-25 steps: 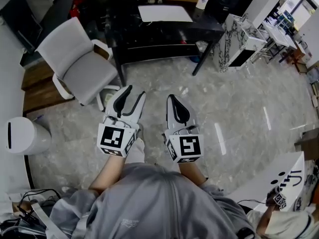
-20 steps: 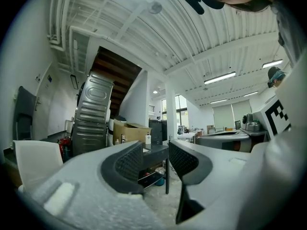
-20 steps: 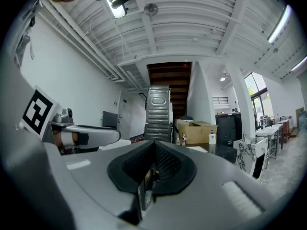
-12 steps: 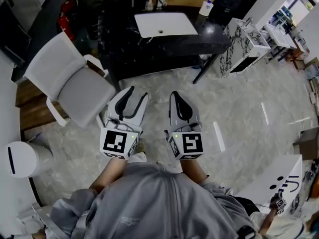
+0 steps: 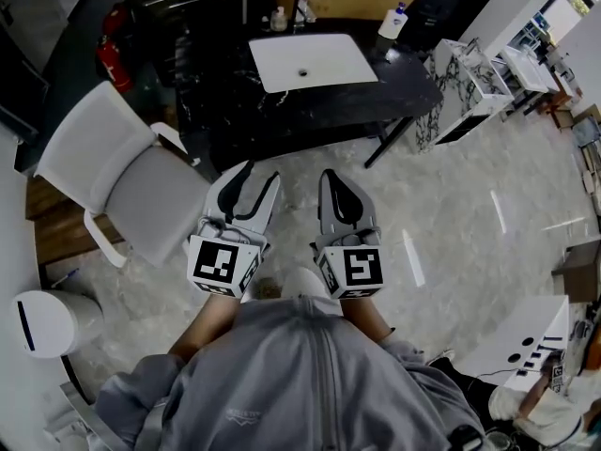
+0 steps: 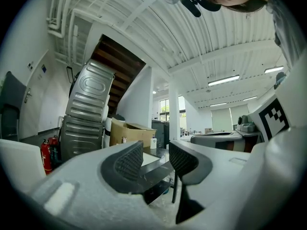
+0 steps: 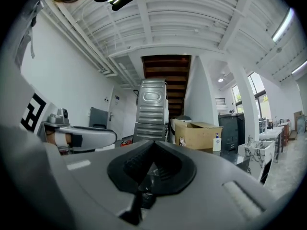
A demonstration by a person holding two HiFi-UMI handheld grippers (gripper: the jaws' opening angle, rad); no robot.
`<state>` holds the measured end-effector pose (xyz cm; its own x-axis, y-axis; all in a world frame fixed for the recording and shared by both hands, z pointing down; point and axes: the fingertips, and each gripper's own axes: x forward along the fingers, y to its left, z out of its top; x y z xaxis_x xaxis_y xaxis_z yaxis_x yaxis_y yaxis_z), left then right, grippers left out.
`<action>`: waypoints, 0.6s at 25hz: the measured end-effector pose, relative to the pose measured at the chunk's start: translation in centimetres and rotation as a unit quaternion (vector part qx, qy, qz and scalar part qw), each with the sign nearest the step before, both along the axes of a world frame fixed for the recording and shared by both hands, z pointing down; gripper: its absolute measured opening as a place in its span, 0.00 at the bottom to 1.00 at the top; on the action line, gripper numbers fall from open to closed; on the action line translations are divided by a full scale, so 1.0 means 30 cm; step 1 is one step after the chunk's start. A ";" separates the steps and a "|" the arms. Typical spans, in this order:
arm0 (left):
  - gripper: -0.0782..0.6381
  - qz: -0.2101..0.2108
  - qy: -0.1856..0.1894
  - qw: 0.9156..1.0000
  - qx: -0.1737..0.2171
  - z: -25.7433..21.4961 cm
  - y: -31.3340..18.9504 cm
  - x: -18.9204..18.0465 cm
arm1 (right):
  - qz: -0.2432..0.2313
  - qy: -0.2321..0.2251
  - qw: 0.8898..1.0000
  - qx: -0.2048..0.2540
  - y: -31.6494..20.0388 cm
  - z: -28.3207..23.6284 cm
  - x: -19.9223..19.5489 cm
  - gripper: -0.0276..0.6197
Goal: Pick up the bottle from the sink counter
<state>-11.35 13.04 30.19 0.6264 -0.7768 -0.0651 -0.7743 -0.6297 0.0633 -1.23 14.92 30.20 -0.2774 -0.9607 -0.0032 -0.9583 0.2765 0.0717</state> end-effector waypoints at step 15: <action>0.35 0.002 0.018 1.000 0.010 0.087 -0.607 0.172 | -0.029 0.018 0.999 0.033 -0.598 0.029 0.127 0.04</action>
